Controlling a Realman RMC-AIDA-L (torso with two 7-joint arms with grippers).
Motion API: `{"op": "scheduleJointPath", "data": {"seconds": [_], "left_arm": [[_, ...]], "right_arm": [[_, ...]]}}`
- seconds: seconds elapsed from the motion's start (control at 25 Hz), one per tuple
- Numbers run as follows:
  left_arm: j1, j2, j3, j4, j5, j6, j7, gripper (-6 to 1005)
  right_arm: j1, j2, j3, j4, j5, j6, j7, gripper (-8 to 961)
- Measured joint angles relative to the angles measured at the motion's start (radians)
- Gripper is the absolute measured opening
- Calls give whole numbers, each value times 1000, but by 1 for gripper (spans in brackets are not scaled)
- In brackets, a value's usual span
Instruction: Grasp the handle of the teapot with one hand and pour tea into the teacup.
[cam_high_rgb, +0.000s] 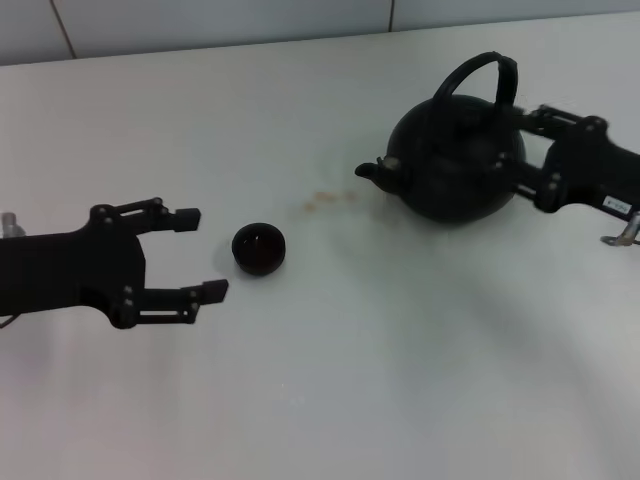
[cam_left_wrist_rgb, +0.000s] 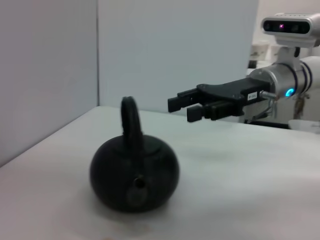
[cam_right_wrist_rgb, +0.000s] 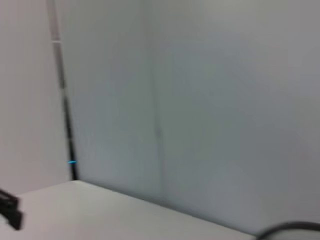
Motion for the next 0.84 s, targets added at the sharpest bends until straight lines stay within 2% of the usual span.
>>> {"op": "scheduleJointPath", "data": {"seconds": [0.2, 0.44, 0.64, 0.84], "left_arm": [[-8, -3, 1, 2, -17, 42, 1, 859], [-9, -3, 1, 3, -113, 81, 1, 859], [-10, -4, 1, -20, -186, 74, 11, 859], [-11, -3, 0, -33, -201, 72, 26, 859]], "right_arm": [[35, -1, -10, -2, -32, -53, 8, 586], [103, 4, -24, -1, -125, -83, 51, 593], [125, 5, -84, -5, -126, -121, 20, 731], [142, 4, -161, -2, -128, -131, -31, 731]]}}
